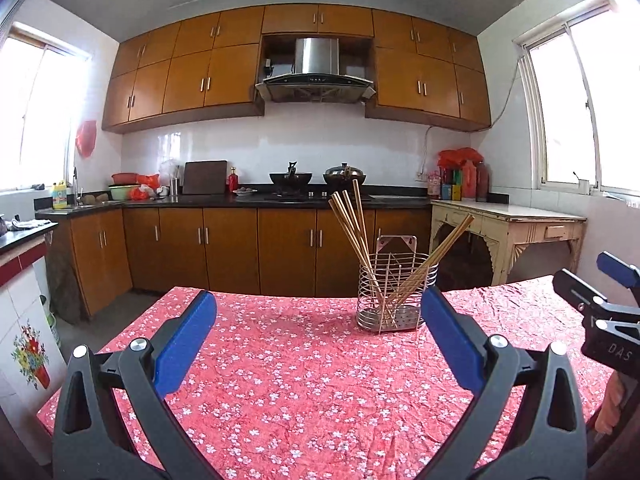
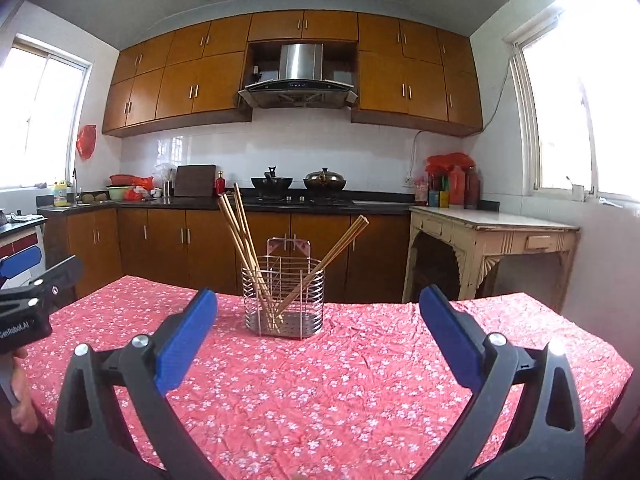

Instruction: Organize utensils

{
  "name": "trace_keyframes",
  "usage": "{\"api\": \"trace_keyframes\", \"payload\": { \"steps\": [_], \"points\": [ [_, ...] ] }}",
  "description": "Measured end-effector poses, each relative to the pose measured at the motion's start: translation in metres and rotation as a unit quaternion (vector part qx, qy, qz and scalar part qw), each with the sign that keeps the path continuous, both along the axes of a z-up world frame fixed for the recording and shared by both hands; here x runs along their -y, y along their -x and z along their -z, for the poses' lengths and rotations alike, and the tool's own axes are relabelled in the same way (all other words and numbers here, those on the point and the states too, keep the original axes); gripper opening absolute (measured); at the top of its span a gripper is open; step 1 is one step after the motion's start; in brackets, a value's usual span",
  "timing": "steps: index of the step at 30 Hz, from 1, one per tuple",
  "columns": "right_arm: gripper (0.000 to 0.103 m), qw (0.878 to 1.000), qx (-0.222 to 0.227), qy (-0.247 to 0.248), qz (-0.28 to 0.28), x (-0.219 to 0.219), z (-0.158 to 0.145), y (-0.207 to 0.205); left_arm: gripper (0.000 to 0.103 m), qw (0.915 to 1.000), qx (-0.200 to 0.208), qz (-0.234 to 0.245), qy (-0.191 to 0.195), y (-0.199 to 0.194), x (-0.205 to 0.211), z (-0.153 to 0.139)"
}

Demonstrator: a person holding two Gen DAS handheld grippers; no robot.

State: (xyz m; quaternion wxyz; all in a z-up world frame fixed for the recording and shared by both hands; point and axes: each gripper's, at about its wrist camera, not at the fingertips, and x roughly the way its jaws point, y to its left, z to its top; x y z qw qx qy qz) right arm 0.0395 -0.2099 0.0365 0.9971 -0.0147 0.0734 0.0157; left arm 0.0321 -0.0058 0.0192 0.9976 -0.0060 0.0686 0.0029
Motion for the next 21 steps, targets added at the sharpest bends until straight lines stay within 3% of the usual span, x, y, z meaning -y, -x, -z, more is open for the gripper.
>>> {"api": "trace_keyframes", "payload": {
  "steps": [21],
  "points": [
    [0.099,1.0,0.004,0.004,-0.006,-0.0035,0.0062,0.0071,0.101,0.9999,0.01,-0.002,-0.004,0.0051,0.0022,0.0105]
  ]
}}
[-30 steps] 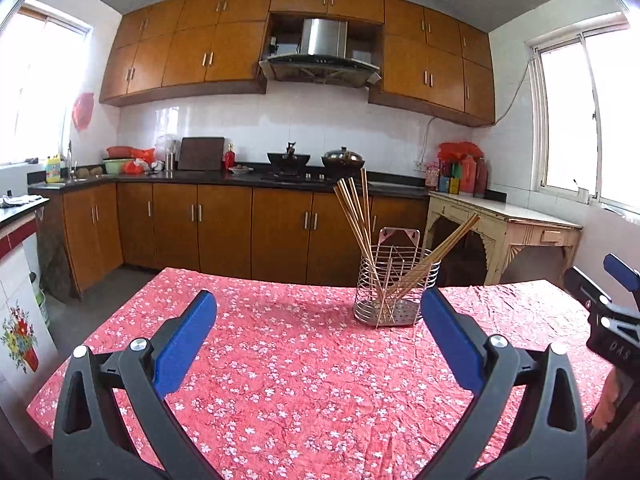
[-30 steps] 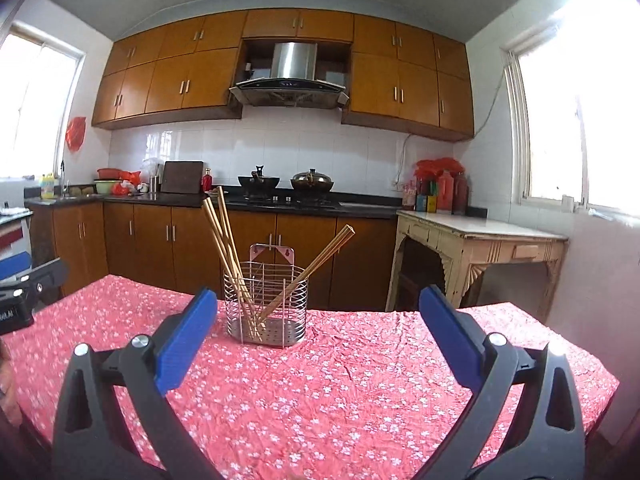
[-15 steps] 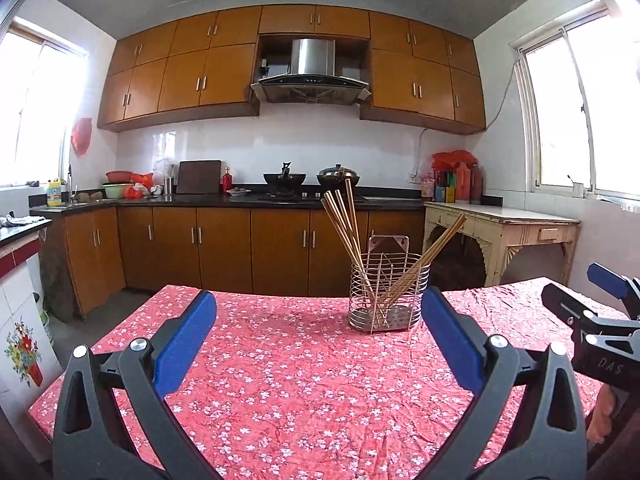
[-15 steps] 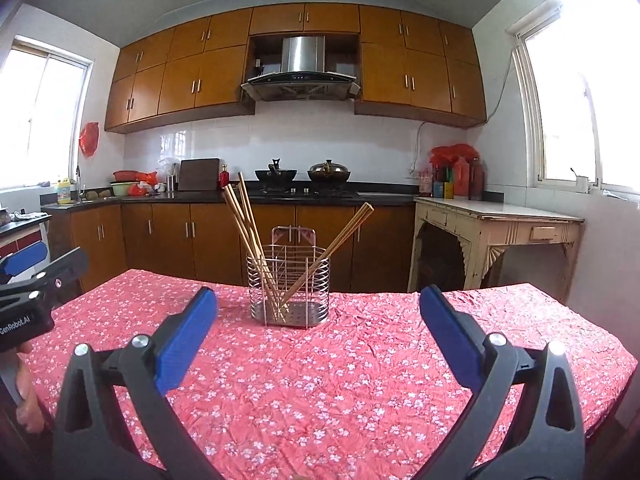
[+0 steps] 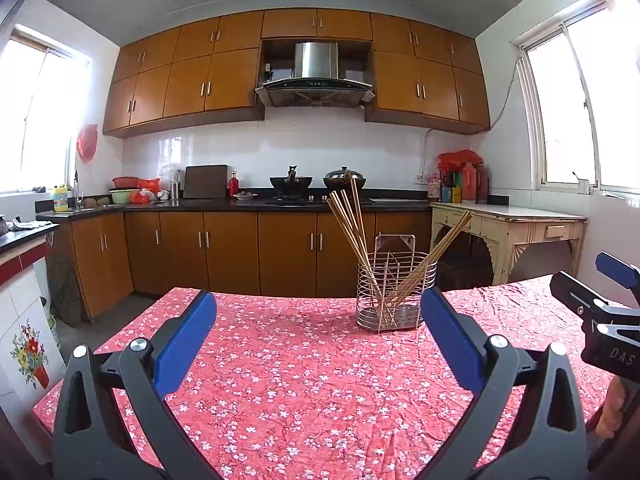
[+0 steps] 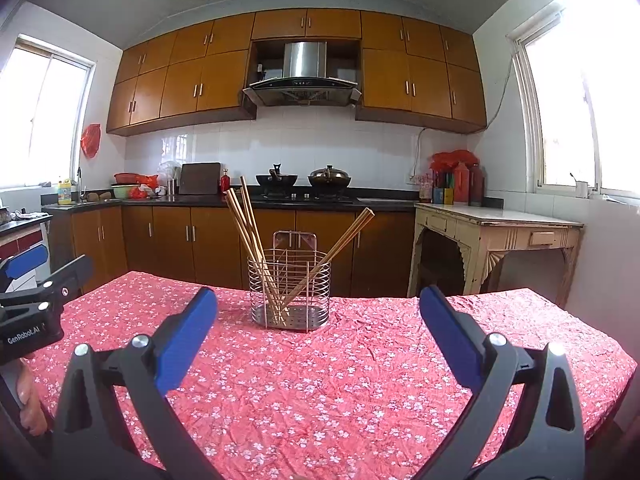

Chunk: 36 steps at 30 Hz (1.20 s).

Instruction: Organize utensils

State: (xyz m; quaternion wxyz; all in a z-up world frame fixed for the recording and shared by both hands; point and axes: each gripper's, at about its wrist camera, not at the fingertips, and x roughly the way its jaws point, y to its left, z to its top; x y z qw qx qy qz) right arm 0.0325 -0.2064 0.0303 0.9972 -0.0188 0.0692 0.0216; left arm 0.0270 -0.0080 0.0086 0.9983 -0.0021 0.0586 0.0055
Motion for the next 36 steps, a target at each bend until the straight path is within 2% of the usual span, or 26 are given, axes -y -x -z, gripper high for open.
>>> {"api": "trace_keyframes", "payload": {
  "steps": [36],
  "points": [
    [0.099,1.0,-0.016,-0.006,0.0,0.009,0.008,-0.006,0.101,0.9998,-0.019,-0.004,-0.001,0.002,0.0,0.008]
  ]
}}
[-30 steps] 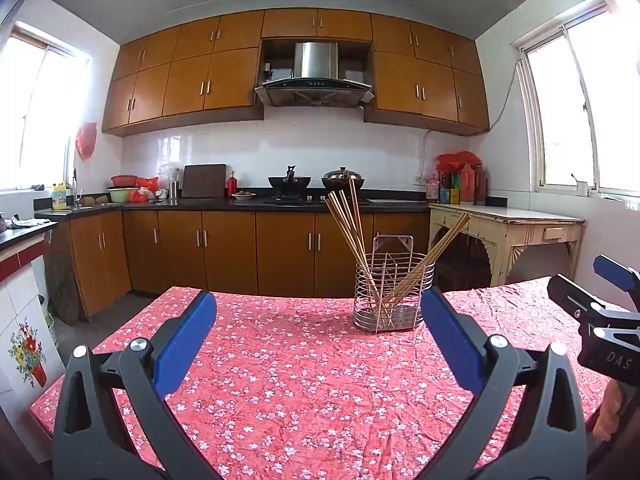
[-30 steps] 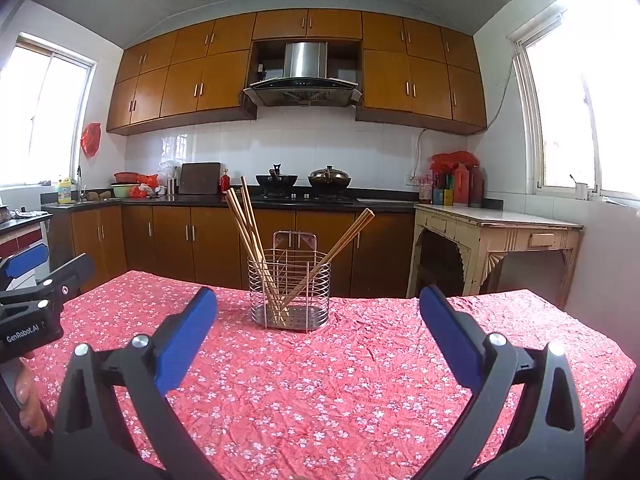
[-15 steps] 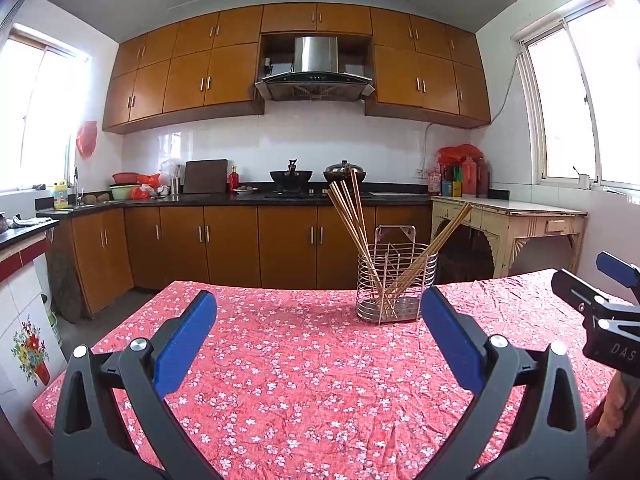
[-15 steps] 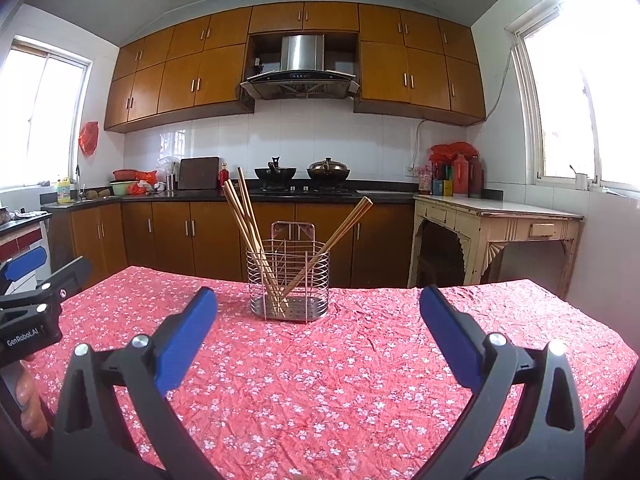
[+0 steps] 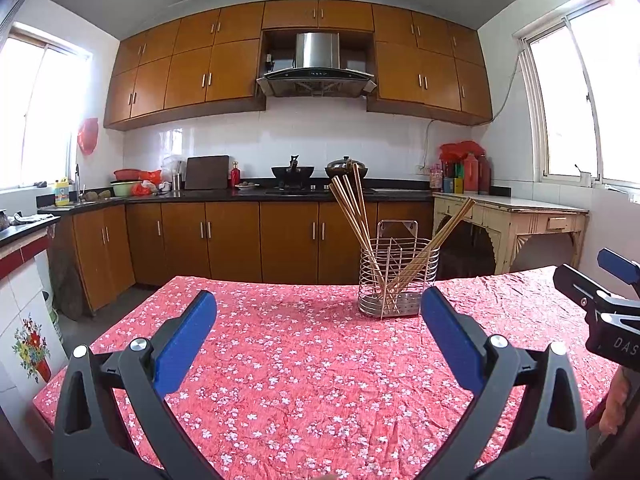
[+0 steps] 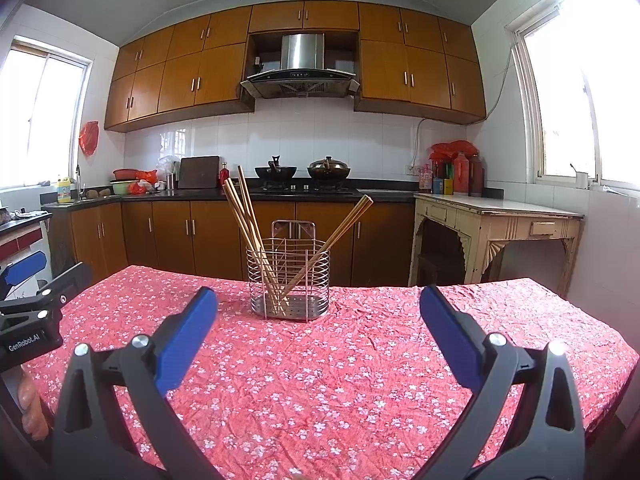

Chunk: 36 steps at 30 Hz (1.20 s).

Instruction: Organize utensils

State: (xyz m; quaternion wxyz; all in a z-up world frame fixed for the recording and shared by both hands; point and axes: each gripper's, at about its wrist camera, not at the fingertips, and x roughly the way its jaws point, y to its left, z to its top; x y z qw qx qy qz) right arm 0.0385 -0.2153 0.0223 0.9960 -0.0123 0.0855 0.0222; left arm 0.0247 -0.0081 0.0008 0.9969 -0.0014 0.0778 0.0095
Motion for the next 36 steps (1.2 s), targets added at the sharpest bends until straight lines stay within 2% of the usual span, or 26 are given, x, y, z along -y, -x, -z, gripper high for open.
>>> {"api": "trace_keyframes", "payload": {
  "steps": [36],
  "points": [
    [0.099,1.0,0.0,-0.004,-0.001,0.0005,0.0001,-0.0004,0.101,1.0,0.003,0.002,0.002,0.0011,0.0031,0.0003]
  ]
}}
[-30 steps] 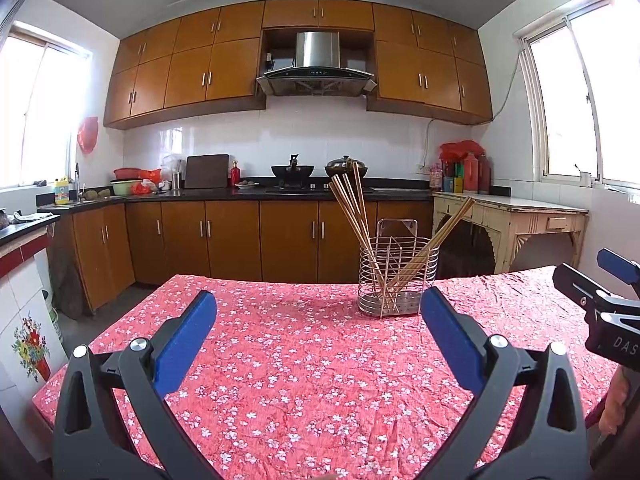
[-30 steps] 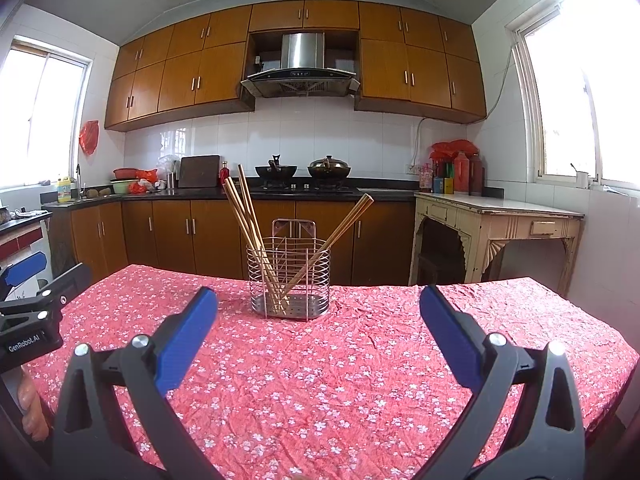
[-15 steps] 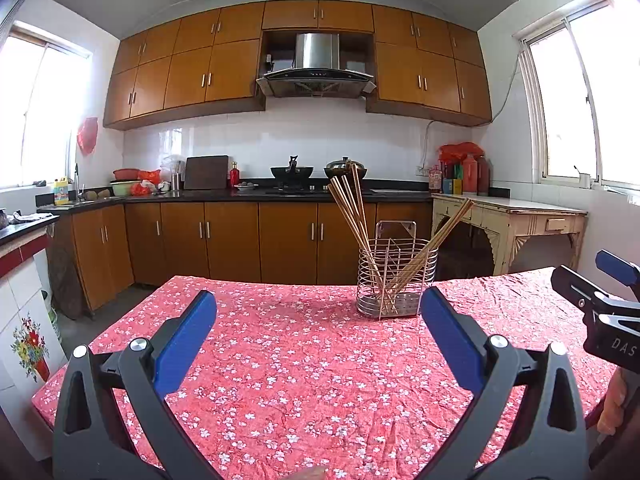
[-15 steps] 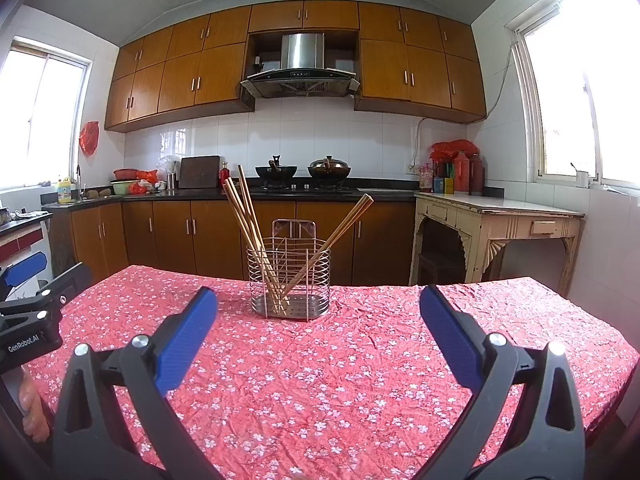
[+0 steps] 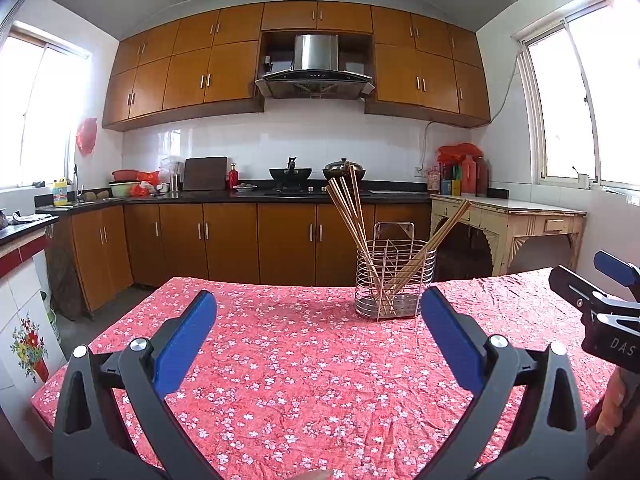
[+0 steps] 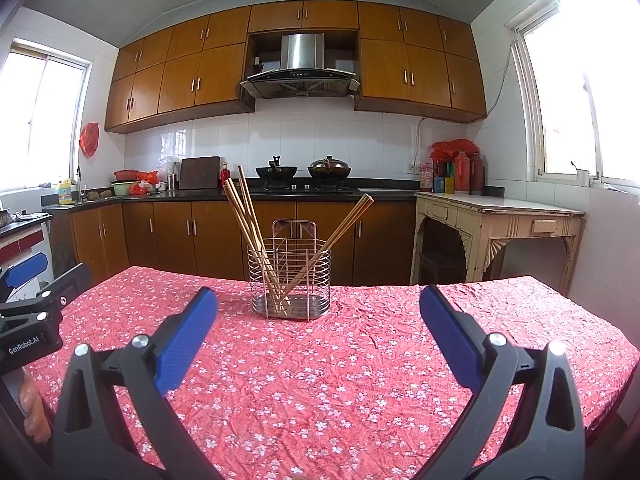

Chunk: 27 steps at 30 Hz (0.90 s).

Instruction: Organize utensils

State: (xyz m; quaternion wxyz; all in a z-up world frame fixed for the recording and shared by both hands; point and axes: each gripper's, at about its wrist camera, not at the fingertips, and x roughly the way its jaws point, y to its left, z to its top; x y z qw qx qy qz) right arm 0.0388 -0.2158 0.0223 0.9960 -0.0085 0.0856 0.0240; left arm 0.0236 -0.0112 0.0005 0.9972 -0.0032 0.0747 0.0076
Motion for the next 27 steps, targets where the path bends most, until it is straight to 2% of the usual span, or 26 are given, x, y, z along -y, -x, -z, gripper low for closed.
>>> {"api": "trace_keyframes", "payload": {
  "steps": [27],
  "points": [
    [0.099,1.0,0.0,0.0,0.0,-0.0008,-0.0003,0.0001,0.101,1.0,-0.002,0.005,0.004,-0.0013,0.0025,-0.0004]
  ]
}}
